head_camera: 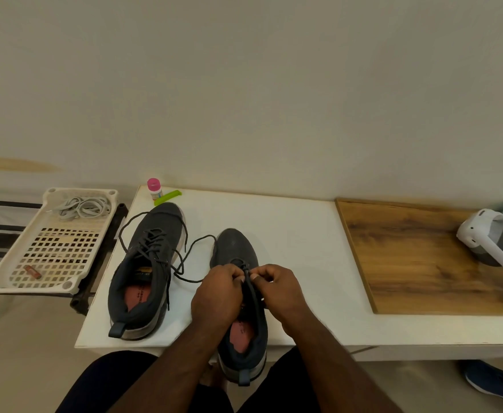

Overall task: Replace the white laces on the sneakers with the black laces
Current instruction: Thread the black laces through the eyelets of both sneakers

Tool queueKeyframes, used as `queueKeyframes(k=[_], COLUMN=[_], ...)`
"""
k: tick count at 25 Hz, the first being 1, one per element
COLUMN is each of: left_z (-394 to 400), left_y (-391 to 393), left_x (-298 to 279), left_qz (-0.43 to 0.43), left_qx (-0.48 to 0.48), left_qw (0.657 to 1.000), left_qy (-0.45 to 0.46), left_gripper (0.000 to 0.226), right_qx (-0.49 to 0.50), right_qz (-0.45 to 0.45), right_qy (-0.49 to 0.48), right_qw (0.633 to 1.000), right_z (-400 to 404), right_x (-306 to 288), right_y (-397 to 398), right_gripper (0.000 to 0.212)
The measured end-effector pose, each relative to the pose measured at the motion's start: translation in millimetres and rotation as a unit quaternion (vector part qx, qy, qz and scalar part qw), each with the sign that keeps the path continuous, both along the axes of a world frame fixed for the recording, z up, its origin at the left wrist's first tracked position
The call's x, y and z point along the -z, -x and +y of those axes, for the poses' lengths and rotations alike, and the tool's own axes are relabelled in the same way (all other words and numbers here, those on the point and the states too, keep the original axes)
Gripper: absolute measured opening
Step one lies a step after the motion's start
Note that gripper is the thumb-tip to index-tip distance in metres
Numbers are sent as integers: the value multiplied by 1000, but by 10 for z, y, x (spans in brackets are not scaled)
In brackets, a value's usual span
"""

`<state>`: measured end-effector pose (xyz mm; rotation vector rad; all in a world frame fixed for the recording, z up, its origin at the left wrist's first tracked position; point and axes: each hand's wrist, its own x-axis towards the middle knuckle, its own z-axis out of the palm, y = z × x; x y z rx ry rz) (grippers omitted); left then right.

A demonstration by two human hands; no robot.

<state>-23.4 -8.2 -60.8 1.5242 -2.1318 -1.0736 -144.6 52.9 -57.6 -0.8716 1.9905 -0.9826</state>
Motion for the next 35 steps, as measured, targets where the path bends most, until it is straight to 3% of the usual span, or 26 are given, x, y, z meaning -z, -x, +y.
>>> queueKeyframes(k=[7, 11, 13, 17, 23, 26, 28, 30, 33, 35], left_z=[24, 30, 41, 142, 281, 281, 288, 295, 296, 291], left_y=[-64, -171, -224, -324, -371, -403, -422, -438, -424, -421], left_x=[-55, -95, -140, -165, -89, -118, -104, -85, -41, -29], left_qz=[80, 111, 102, 31, -22, -15, -7, -3, 0, 3], left_qx=[39, 50, 85, 155, 123, 118, 131, 139, 141, 143], left_qw=[996, 993, 991, 986, 986, 986, 983, 981, 980, 980], left_qy=[-20, 0, 5, 51, 109, 119, 127, 137, 141, 136], left_gripper=[20, 32, 35, 44, 38, 37, 39, 40, 42, 42], right_qx=[1, 95, 95, 9, 23, 112, 162, 141, 36, 14], right_qz=[97, -22, -51, 59, 178, 124, -9, -109, -14, 55], right_qy=[6, 32, 43, 28, 45, 178, 203, 130, 14, -8], right_qw=[995, 995, 993, 998, 983, 970, 966, 975, 999, 998], right_z=[-22, 31, 79, 37, 39, 145, 189, 193, 111, 48], right_x=[-18, -52, -58, -34, -208, -411, -455, -367, -147, -119], right_y=[-91, -87, -85, -65, -169, -96, -44, -81, -107, -116], right_gripper=[12, 13, 9, 11, 20, 19, 7, 22, 3, 10])
